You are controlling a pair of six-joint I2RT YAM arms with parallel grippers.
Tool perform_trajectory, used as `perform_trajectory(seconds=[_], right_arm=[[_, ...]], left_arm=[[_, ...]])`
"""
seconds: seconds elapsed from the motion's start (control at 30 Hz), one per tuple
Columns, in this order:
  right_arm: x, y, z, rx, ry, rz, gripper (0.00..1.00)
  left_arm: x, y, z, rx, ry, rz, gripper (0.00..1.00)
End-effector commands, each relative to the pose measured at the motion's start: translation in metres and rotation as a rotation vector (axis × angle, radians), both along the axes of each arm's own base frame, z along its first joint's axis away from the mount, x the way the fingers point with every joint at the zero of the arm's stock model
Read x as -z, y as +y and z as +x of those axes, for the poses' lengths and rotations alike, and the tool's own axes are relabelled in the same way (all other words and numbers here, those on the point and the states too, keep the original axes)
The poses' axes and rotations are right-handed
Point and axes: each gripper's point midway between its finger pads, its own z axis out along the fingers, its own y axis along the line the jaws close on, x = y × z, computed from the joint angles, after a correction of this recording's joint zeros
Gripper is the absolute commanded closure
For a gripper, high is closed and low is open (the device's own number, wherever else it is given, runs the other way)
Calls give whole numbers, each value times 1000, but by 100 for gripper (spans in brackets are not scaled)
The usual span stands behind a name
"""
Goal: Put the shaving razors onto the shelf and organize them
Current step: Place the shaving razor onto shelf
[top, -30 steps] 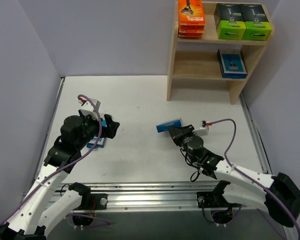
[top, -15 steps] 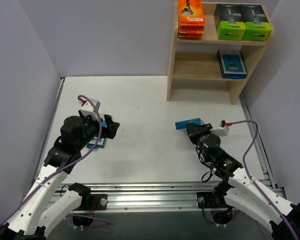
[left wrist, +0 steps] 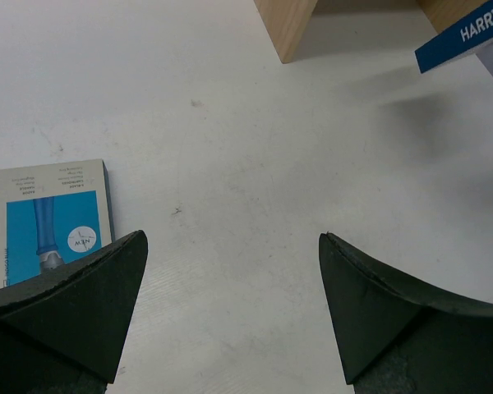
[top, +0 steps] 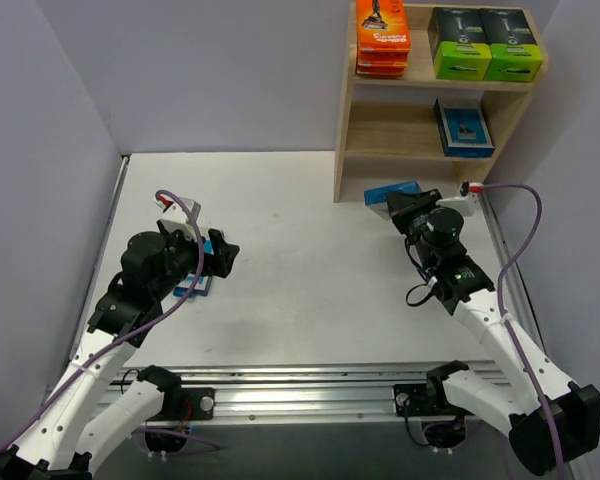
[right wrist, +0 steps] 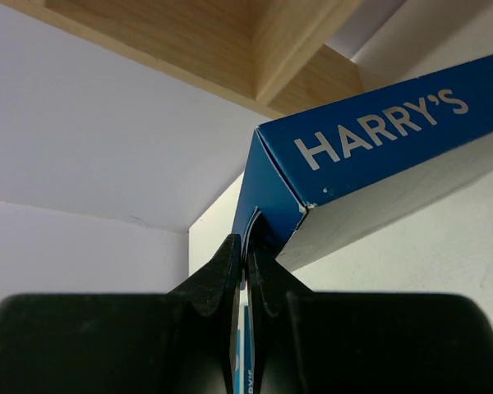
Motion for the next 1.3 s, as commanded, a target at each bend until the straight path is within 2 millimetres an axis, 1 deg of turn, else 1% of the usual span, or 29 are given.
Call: perform_trajectory(seconds=[0.0, 0.03, 0.07, 0.13, 0.17, 0.23, 0.27, 0.3, 0.33, 0.37, 0.4, 0.43, 0.5, 0.53, 0.63, 0.73, 0.77, 0.83, 1.0, 1.07, 1.1, 1.2, 1.27], right_arm=[[-80, 8, 11, -63, -175, -9, 100], [-84, 7, 14, -62, -177, -32, 100], [-99, 7, 18, -62, -199, -34, 100], [-113, 5, 23, -61, -221, -43, 100], [-123, 3, 28, -63, -237, -43, 100], [-134, 0, 33, -67, -256, -41, 100], [-134, -7, 41, -52, -251, -44, 100], [-144, -4, 41, -82, -274, -40, 100], [-148, -7, 44, -80, -278, -39, 100], [-146, -7, 51, -82, -273, -43, 100], [-152, -11, 54, -88, -282, -43, 100], [-149, -12, 61, -93, -281, -44, 100], [-154, -15, 66, -114, -297, -33, 100], [-152, -15, 72, -119, -297, -32, 100], [-156, -16, 81, -137, -311, -30, 100], [-159, -14, 86, -146, -322, -28, 100], [-166, -14, 86, -149, -337, -27, 100], [-170, -13, 90, -152, -346, -18, 100], [-189, -9, 94, -175, -390, -1, 100], [-191, -9, 97, -181, -395, 11, 100], [-197, -8, 96, -186, -413, 14, 100], [-198, -8, 99, -192, -425, 29, 100], [-193, -8, 103, -196, -422, 35, 100]], left_arm=[[-23, -4, 2, 9, -62, -39, 6], [-23, -4, 2, 8, -62, -40, 6], [-22, -4, 2, 8, -59, -39, 6], [-23, -4, 2, 10, -61, -40, 6], [-23, -4, 2, 8, -60, -40, 6], [-24, -4, 2, 8, -62, -42, 6], [-24, -3, 1, 8, -62, -42, 6], [-24, -4, 1, 10, -63, -43, 6], [-24, -3, 1, 10, -63, -43, 6], [-25, -4, 1, 10, -65, -44, 6], [-25, -3, 1, 8, -65, -43, 6], [-25, -4, 0, 11, -64, -45, 6], [-26, -4, 0, 12, -68, -47, 6], [-26, -4, 0, 14, -69, -46, 6], [-26, -4, 0, 11, -70, -46, 6], [-26, -4, 0, 13, -69, -46, 6], [-26, -4, 0, 13, -69, -46, 6], [-25, -4, 0, 14, -67, -46, 6], [-25, -5, 0, 18, -65, -47, 6], [-24, -6, 1, 18, -63, -47, 6], [-24, -6, 1, 20, -63, -47, 6], [-24, -6, 1, 20, -63, -47, 6], [-24, -6, 1, 20, -63, -47, 6]])
